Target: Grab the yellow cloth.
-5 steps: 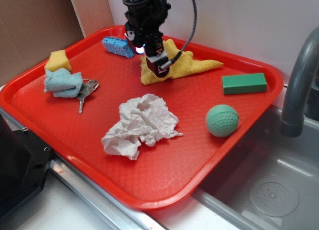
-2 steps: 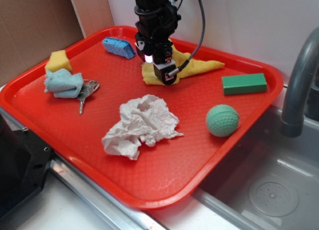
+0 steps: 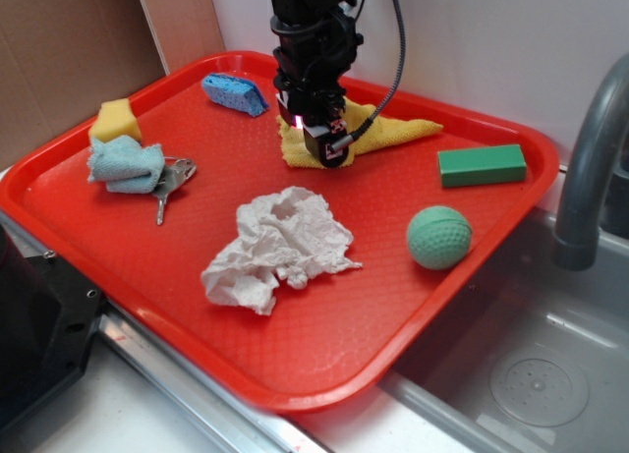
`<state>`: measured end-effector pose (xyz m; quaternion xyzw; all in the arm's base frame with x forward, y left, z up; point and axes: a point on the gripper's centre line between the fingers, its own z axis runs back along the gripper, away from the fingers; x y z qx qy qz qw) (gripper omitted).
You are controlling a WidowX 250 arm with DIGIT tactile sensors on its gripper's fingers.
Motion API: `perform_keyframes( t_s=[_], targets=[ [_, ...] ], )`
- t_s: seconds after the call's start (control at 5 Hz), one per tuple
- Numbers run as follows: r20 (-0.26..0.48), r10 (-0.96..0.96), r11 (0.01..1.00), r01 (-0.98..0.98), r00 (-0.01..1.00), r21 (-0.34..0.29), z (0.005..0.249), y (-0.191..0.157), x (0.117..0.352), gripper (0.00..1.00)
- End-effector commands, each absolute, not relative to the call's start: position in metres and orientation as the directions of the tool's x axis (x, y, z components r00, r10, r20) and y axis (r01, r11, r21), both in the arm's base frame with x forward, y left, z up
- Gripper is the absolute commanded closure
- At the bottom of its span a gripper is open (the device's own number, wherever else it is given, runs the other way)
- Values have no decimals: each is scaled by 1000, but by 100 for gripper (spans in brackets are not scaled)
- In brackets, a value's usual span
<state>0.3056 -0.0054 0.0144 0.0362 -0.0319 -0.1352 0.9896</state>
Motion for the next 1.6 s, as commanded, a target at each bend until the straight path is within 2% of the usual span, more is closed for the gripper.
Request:
perform_keyframes(
  t_s=[0.0, 0.2, 0.4, 0.6, 0.8, 1.0, 1.2, 1.4],
  targets=[
    [64, -242, 968, 237, 968, 80, 5, -5, 309, 100],
    [63, -241, 968, 235, 969, 83, 5, -5, 308, 100],
    [49, -225, 973, 221, 973, 70, 16, -2, 305, 100],
    [94, -154, 988, 151, 984, 37, 58, -2, 304, 0],
    [142, -26, 999, 31, 990, -37, 83, 2, 310, 0],
    [161, 83, 994, -71, 983, -79, 83, 7, 315, 0],
    [211, 113, 992, -100, 971, -74, 71, 3, 332, 0],
    [218, 166, 986, -155, 962, -69, 50, 8, 338, 0]
  ],
)
